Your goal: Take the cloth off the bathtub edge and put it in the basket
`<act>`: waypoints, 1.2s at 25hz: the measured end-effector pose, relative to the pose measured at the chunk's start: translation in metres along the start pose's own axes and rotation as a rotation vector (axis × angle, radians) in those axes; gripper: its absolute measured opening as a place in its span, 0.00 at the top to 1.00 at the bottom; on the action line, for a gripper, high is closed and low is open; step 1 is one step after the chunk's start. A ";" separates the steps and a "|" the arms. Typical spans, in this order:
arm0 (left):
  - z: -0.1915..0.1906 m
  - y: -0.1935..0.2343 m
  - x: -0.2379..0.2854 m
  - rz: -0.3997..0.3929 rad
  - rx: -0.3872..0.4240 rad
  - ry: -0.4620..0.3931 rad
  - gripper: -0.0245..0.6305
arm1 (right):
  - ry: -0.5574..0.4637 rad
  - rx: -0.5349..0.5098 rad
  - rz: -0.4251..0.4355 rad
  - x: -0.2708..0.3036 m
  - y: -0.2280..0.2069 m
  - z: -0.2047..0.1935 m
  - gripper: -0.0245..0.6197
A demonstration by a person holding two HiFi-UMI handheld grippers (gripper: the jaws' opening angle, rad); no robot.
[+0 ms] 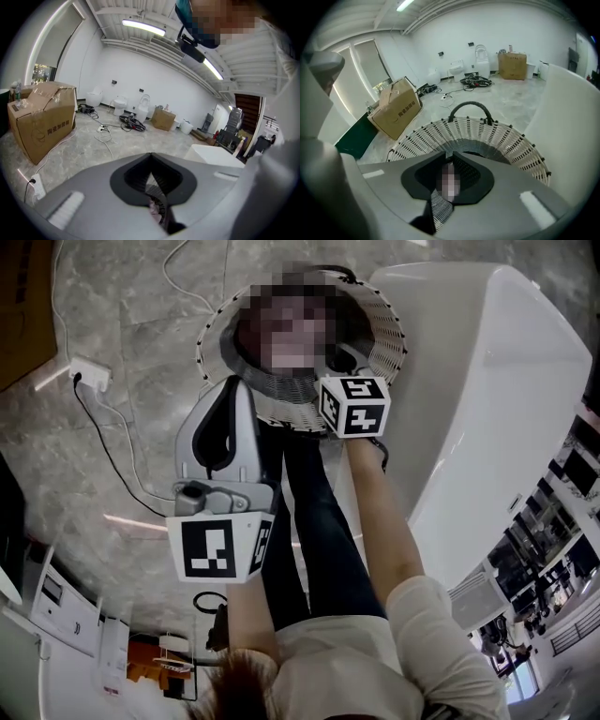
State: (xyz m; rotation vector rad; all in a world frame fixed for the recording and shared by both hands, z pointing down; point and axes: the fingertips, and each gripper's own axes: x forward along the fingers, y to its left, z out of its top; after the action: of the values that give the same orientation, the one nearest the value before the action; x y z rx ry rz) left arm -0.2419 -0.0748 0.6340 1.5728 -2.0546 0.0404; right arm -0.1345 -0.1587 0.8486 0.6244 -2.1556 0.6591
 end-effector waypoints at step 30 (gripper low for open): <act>0.231 -0.076 -0.111 -0.047 0.163 -0.326 0.94 | -0.388 0.062 0.129 -0.270 0.079 0.199 0.96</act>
State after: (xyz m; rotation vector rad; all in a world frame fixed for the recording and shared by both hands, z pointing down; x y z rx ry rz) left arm -0.2469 -0.0798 0.3668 1.8262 -2.3100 -0.0728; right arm -0.1350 -0.1676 0.5037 0.6954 -2.5606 0.7221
